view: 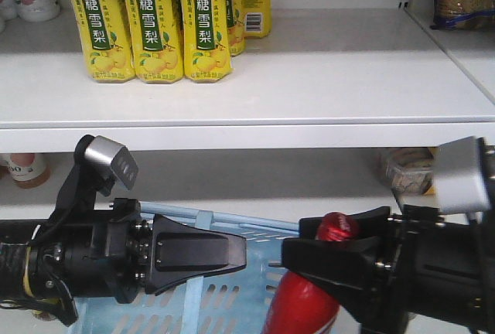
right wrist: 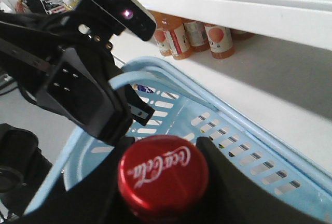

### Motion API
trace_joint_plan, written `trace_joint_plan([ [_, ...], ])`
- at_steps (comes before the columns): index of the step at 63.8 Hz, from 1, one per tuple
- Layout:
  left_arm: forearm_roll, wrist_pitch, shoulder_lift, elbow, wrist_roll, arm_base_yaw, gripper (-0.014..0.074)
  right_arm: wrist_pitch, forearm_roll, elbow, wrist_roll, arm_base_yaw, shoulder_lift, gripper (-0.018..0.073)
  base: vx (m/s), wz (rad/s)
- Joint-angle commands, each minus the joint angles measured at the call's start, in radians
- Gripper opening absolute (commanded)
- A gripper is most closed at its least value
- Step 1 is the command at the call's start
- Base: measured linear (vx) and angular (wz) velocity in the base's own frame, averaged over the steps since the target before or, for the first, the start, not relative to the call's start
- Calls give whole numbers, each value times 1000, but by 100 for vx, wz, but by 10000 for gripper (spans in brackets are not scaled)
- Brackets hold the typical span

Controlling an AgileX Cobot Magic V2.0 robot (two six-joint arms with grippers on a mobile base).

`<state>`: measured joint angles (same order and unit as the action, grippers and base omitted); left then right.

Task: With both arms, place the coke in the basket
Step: 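Lower the bottle into the basket and open the right gripper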

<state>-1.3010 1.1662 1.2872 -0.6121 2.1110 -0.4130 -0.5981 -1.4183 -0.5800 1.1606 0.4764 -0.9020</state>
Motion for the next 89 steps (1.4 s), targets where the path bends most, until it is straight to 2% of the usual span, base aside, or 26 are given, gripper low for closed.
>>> trace_joint_plan([
  [1, 76, 188, -28, -22, 5, -3, -7, 160, -82, -30, 45, 104, -54, -3, 0, 0],
  [10, 76, 188, -28, -22, 5, -3, -7, 336, -88, -30, 54, 206, -133, -3, 0, 0],
  [14, 76, 188, -28, -22, 5, -3, -7, 359, -83, -30, 55, 227, -170, -3, 0, 0],
  [26, 76, 188, -28, -22, 5, -3, -7, 353, -86, -30, 53, 229, -245, 6, 0, 0],
  [33, 76, 188, -28, -22, 5, -3, -7, 353, -86, -30, 52, 229, -276, 41, 0, 0],
  [41, 76, 188, -28, -22, 5, -3, -6, 353, -86, -30, 52, 229, -292, 124, 0, 0],
  [57, 76, 188, -28, -22, 5, -3, -6, 360, -86, -30, 54, 226, -296, 404, 0, 0],
  [67, 76, 188, -28, -22, 5, -3, -6, 377, -86, -30, 54, 225, -296, 497, 0, 0],
  [78, 76, 188, -28, -22, 5, -3, -8, 378, -85, -30, 45, 225, -295, 485, 0, 0],
  [84, 76, 188, -28, -22, 5, -3, -8, 378, -85, -30, 44, 225, -279, 434, 0, 0],
  [89, 76, 188, -28, -22, 5, -3, -8, 388, -82, -30, 43, 225, -246, 350, 0, 0],
])
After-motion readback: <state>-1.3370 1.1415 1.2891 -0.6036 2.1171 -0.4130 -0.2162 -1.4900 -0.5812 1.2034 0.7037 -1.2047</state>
